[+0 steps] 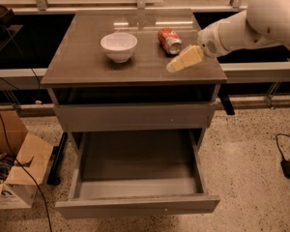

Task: Place coke can into middle drawer

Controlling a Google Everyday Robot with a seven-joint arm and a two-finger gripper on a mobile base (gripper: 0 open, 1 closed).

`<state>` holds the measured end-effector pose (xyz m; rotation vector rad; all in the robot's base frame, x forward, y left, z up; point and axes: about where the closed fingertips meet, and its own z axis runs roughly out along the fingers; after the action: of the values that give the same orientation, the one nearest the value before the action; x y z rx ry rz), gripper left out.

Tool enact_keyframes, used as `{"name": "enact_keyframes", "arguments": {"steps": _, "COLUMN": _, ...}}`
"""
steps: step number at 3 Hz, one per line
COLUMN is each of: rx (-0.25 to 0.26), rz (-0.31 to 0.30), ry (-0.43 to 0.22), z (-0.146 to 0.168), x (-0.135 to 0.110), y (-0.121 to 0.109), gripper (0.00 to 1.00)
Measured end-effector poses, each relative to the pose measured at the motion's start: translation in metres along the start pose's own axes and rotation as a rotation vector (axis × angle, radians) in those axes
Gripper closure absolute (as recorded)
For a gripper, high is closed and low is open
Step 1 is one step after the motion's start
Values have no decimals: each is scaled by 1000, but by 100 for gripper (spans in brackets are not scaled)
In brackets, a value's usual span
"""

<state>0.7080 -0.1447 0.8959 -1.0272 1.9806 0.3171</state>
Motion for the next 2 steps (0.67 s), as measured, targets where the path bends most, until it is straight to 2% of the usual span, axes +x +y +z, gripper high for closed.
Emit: {"name": "enact_keyframes", "arguments": {"steps": 2, "rx": -7, "rz": 57, "ry": -28, "z": 60, "x": -6, "y": -31, "gripper": 0}}
